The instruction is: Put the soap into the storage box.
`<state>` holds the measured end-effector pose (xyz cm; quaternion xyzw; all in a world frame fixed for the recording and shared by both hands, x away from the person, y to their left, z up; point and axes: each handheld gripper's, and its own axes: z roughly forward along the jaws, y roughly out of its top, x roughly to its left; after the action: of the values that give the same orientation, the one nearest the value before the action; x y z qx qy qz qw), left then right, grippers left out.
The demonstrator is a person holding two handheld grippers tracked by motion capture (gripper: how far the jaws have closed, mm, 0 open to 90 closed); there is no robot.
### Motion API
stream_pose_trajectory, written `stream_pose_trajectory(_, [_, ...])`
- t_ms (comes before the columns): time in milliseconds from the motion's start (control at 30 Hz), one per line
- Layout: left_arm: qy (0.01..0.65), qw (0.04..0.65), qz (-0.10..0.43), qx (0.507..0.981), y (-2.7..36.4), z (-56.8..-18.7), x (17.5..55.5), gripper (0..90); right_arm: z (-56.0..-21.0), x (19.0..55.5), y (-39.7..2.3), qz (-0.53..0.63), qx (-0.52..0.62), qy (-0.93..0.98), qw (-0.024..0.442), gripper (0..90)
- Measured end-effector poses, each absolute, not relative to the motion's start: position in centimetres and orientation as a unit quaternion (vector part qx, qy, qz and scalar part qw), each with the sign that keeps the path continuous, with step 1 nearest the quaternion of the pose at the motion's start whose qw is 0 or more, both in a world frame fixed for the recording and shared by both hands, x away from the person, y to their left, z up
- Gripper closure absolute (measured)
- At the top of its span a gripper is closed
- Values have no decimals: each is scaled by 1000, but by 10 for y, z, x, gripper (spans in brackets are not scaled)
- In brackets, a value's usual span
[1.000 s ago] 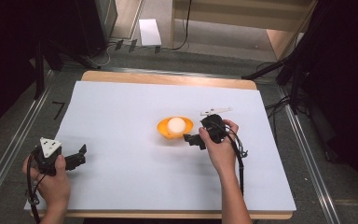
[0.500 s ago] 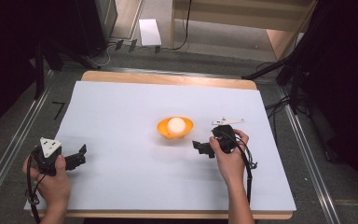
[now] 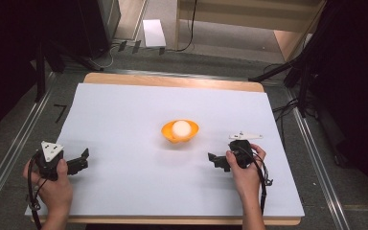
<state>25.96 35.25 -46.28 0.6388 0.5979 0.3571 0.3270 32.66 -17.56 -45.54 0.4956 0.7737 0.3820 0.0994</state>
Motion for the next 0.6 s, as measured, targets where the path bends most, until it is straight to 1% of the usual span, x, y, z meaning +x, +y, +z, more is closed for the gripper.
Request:
stream_pose_trajectory(333, [597, 327, 357, 639, 352, -463, 260, 0, -468, 313, -198, 379, 510, 765, 104, 0])
stream_pose_trajectory(600, [598, 327, 357, 639, 352, -463, 260, 0, -474, 304, -217, 378, 523, 754, 123, 0])
